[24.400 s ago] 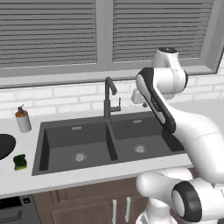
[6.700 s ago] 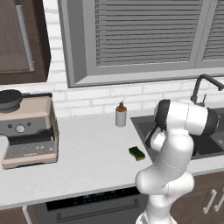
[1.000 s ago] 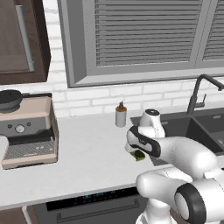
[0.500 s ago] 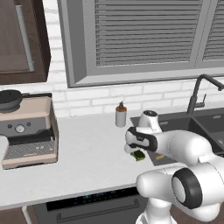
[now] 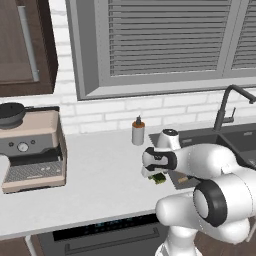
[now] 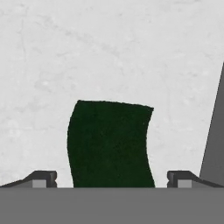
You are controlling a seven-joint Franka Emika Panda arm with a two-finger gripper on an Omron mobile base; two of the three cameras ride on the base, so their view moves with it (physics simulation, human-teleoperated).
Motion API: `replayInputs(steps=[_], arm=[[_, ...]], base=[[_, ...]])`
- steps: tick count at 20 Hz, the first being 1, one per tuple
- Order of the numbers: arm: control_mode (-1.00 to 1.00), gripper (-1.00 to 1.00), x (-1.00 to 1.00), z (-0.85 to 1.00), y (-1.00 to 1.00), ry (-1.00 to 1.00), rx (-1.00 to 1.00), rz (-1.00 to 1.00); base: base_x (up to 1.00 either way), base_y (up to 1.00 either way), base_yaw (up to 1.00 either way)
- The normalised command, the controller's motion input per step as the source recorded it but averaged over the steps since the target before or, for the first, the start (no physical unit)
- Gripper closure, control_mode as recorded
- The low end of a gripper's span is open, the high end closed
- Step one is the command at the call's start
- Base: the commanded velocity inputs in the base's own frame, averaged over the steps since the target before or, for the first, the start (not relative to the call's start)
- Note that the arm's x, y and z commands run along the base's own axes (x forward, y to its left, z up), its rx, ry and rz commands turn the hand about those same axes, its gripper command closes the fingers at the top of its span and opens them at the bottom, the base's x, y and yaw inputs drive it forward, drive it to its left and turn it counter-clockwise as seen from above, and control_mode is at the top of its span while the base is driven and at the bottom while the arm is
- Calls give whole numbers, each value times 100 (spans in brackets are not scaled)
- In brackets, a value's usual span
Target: Pick the pan and sponge and place them into the sink. Then turn on the water.
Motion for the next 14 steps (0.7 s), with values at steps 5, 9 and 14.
replayInputs(steps=[5, 9, 14], arm=[[-100, -100, 0, -28, 0, 1, 0, 0], [-100, -100, 0, -33, 0, 2, 0, 0], [-100, 100, 0, -23, 0, 1, 0, 0]], base=[[0, 0, 0], [0, 0, 0], [0, 0, 0]])
